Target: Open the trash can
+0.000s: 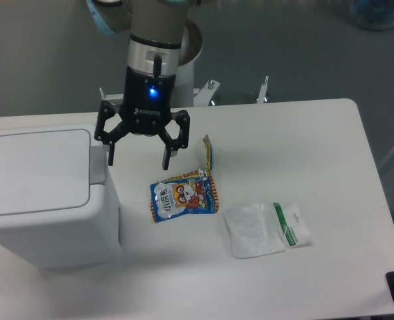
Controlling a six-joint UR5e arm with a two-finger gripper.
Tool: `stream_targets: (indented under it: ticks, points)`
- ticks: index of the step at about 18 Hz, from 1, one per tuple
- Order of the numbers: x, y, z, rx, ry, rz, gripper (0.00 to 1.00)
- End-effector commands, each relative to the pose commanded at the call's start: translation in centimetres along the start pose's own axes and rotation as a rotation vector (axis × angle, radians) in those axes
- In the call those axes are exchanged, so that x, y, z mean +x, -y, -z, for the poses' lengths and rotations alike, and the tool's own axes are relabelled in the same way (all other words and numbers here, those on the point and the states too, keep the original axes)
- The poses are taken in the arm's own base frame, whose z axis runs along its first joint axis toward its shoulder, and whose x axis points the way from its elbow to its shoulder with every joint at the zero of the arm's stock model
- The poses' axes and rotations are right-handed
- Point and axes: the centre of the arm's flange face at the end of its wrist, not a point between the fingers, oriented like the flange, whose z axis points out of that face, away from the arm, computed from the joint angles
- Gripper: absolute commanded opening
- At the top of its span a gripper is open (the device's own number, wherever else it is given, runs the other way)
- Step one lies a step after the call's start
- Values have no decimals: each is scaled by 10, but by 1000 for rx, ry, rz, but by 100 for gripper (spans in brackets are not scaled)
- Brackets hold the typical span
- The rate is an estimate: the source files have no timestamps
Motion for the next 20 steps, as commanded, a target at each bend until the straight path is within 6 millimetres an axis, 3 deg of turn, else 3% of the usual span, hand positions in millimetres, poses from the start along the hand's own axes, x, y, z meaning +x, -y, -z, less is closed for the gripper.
stream_targets:
  ticks: [20]
  points:
    - [9,-10,-14,-26,-14,-18,100]
